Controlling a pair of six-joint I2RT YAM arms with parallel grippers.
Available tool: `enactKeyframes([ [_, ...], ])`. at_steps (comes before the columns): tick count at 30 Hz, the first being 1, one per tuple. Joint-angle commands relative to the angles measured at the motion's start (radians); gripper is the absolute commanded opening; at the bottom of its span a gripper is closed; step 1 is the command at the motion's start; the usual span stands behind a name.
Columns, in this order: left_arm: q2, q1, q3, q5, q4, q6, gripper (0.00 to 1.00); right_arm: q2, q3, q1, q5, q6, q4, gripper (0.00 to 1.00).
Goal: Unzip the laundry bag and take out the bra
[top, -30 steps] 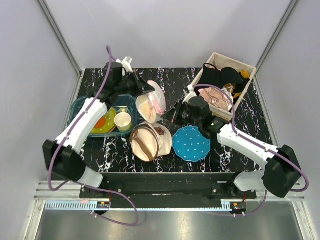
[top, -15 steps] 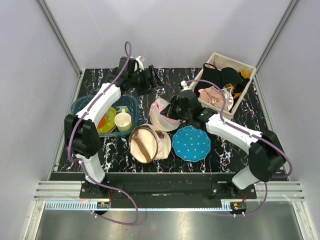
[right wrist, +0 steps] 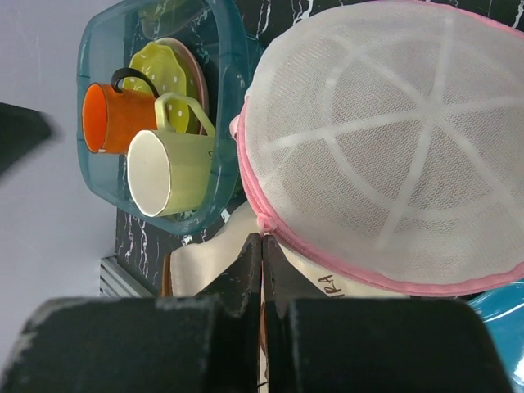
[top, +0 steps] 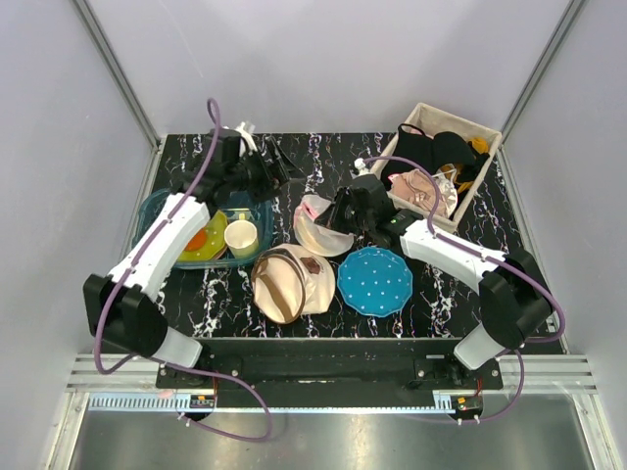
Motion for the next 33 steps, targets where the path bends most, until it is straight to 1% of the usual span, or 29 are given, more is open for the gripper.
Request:
enactKeyframes([
  [1, 0.072, 0.002, -0.103, 0.094, 0.118, -0.142, 0.89, -0.005, 0.014, -0.008, -0.026, 0.009, 0.051, 0.0],
  [7, 0.144, -0.012, -0.083, 0.109, 0.135, -0.179, 0.89, -0.011, 0.013, -0.008, -0.026, 0.009, 0.051, 0.0],
  [10, 0.176, -0.019, -0.083, 0.108, 0.139, -0.2, 0.87, -0.013, 0.011, -0.008, -0.026, 0.01, 0.051, 0.0],
  [12, 0.19, -0.024, -0.08, 0.106, 0.162, -0.215, 0.8, -0.01, 0.013, -0.01, -0.031, 0.009, 0.051, 0.0],
  [13, 0.209, -0.027, -0.068, 0.105, 0.167, -0.214, 0.75, -0.01, 0.01, -0.01, -0.031, 0.01, 0.051, 0.0],
  [14, 0.225, -0.031, -0.057, 0.109, 0.165, -0.214, 0.67, -0.011, 0.005, -0.008, -0.033, 0.009, 0.051, 0.0],
  [15, 0.237, -0.033, -0.046, 0.117, 0.165, -0.211, 0.45, -0.016, 0.0, -0.011, -0.03, 0.006, 0.051, 0.0],
  [16, 0.257, -0.036, -0.025, 0.126, 0.167, -0.206, 0.3, -0.021, -0.006, -0.014, -0.028, 0.003, 0.051, 0.0],
  [17, 0.263, -0.041, -0.015, 0.137, 0.161, -0.202, 0.17, -0.033, -0.021, -0.017, -0.031, -0.003, 0.051, 0.0],
  [18, 0.268, -0.041, -0.006, 0.137, 0.156, -0.193, 0.0, -0.04, -0.035, -0.025, -0.033, -0.005, 0.049, 0.0],
  [21, 0.259, -0.038, 0.028, 0.113, 0.141, -0.173, 0.0, -0.097, -0.113, -0.085, -0.051, -0.017, 0.046, 0.0],
  [22, 0.257, -0.035, 0.047, 0.105, 0.138, -0.168, 0.0, -0.119, -0.139, -0.121, -0.054, -0.022, 0.043, 0.0],
  [23, 0.262, -0.032, 0.06, 0.091, 0.129, -0.165, 0.0, -0.154, -0.188, -0.141, -0.059, -0.035, 0.037, 0.0],
  [26, 0.283, -0.027, 0.133, 0.085, 0.097, -0.145, 0.0, -0.198, -0.236, -0.183, -0.06, -0.058, 0.008, 0.0],
  [32, 0.354, -0.025, 0.27, 0.036, 0.034, -0.093, 0.0, -0.199, -0.202, -0.183, -0.118, -0.045, 0.014, 0.0],
  [33, 0.392, -0.024, 0.32, 0.027, 0.017, -0.085, 0.0, -0.196, -0.196, -0.183, -0.125, -0.042, 0.02, 0.0],
])
